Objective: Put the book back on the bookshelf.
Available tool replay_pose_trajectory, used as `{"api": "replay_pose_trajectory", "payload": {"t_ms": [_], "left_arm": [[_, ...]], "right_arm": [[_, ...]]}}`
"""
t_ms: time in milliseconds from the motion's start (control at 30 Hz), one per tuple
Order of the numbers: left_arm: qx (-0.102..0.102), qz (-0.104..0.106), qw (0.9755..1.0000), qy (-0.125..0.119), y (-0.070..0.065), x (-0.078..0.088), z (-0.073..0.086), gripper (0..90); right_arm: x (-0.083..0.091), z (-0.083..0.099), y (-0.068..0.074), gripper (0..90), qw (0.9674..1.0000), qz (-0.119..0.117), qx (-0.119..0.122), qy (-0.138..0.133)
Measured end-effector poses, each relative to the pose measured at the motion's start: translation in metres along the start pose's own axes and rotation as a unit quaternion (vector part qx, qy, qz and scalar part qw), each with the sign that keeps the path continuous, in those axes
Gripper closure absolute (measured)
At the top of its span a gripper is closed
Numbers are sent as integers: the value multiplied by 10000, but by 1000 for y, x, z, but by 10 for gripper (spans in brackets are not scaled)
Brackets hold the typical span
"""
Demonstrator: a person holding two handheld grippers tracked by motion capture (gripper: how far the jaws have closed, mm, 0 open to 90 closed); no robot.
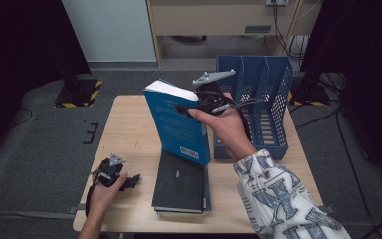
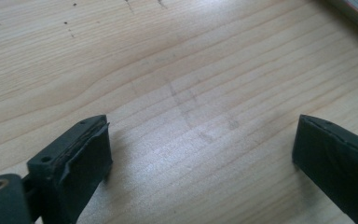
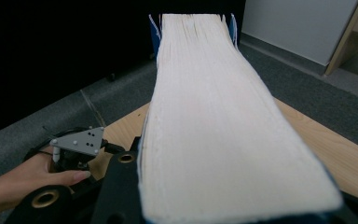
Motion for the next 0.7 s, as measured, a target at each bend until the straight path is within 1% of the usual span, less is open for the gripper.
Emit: {"api": "replay_pose_trajectory", "payload": {"t_ms": [100,267,367,500,700], "left_arm": [[-97,14,9997,-215,1,0,2,20],[-79,4,9997,-215,2,0,1,14],[-73,-3,9997,-215,2,0,2,14],[-64,-14,9998,-212,2,-1,1,9],[-66,-15,9998,-211,2,-1,1,8]], "right_arm": [[7,-3,-9,611,9999,118,-76,-82],[13,-5,-21,611,9995,233,-182,-102],[18,-5,-25,611,9994,293,-149,-119],[26,-5,-33,611,9989,375,-256,-147],[37,-11,-43,610,9971,565,-428,-291]]}}
Point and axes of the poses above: each handheld gripper's, and its own axes: x roughly backward along the jaws, z roughly out of its underside, y roughly to its left, the point moved 9 cm from there along -x, roughly forward along the jaws, and after that the axes turned 14 degrees about z, right-handed, at the moved point
